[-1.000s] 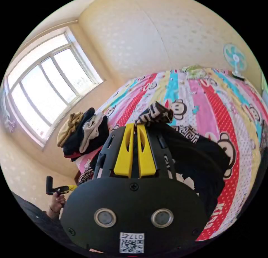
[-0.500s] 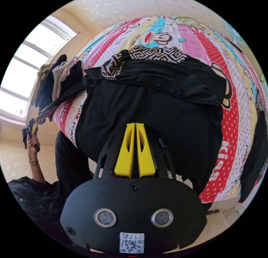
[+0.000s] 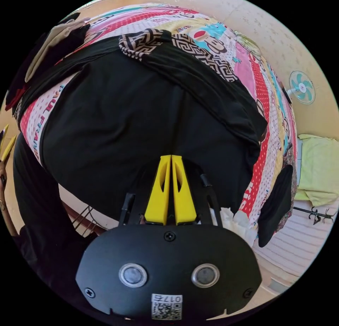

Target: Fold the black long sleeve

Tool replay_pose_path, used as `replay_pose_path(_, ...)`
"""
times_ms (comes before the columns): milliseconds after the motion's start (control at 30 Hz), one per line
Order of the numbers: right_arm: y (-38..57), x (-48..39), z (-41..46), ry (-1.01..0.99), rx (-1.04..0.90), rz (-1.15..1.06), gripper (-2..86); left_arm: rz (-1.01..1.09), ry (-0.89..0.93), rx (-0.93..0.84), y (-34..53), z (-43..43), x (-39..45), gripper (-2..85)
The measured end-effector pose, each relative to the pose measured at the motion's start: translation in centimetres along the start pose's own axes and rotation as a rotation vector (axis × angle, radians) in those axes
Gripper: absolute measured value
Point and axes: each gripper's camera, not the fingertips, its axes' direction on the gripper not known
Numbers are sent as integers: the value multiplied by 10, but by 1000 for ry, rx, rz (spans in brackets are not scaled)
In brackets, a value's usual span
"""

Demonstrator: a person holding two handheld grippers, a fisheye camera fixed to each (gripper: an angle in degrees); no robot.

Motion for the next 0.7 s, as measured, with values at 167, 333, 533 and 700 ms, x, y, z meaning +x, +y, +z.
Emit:
replay_pose_path(167, -5, 23, -19, -85, 68, 68, 39, -113, 43, 57, -41, 29, -20, 119)
replay_pose_path(333, -49, 34, -84, -203, 376, -86, 101, -223, 96, 55, -63, 41, -47, 88)
replay_pose_path(533, -159, 25, -47, -372, 340, -130, 115, -170, 110, 106, -50, 34, -64, 23)
replay_pose_path(700, -174, 41, -20, -497, 320, 16, 45, -92, 132, 114, -36, 22, -75, 4)
